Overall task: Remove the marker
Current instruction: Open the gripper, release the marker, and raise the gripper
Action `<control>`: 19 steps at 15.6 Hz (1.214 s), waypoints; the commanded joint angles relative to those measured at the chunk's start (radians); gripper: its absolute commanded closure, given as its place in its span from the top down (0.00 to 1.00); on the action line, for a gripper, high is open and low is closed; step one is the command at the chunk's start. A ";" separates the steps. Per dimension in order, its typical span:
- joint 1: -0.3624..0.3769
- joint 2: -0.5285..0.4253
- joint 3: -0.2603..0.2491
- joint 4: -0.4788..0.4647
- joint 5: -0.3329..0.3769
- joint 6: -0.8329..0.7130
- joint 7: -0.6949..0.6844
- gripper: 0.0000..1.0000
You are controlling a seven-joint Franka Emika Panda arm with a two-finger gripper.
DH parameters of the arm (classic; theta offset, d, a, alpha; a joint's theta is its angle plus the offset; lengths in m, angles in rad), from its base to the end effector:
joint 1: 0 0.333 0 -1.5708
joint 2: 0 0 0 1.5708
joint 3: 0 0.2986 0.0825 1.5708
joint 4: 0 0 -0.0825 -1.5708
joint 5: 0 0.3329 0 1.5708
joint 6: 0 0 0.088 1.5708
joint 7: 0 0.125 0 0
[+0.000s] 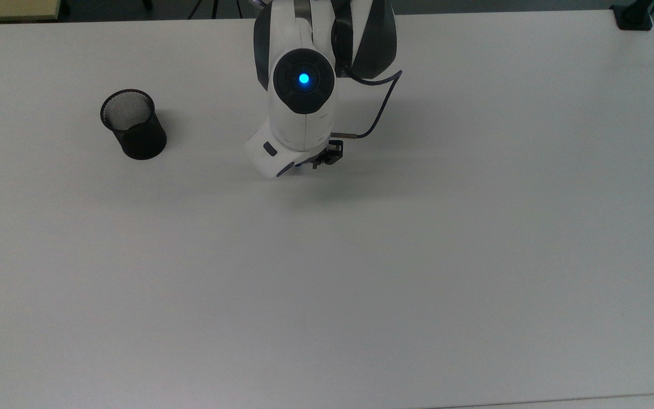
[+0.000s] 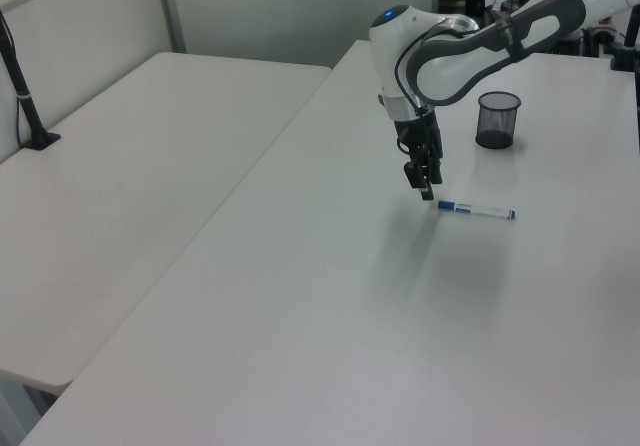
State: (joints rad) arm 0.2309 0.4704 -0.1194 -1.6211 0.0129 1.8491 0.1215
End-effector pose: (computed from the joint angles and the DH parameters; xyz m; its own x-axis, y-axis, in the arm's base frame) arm 0.5894 0.0746 0.3269 0.9731 -0.0167 -0.2298 -0.0004 -0.9975 0.0712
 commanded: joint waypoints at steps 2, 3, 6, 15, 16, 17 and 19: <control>0.019 -0.081 -0.017 0.003 -0.059 0.007 0.082 1.00; 0.016 -0.116 -0.019 0.003 -0.059 0.004 0.083 1.00; 0.004 -0.234 -0.025 0.003 -0.057 -0.049 0.086 1.00; -0.056 -0.431 -0.031 -0.009 -0.056 -0.188 0.070 1.00; -0.064 -0.431 -0.031 -0.008 -0.056 -0.186 0.070 1.00; -0.065 -0.431 -0.031 -0.008 -0.056 -0.188 0.070 1.00; -0.076 -0.431 -0.031 -0.002 -0.056 -0.186 0.070 1.00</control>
State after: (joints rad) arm 0.1620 0.0585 -0.1482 -1.5995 -0.0331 1.6609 0.1847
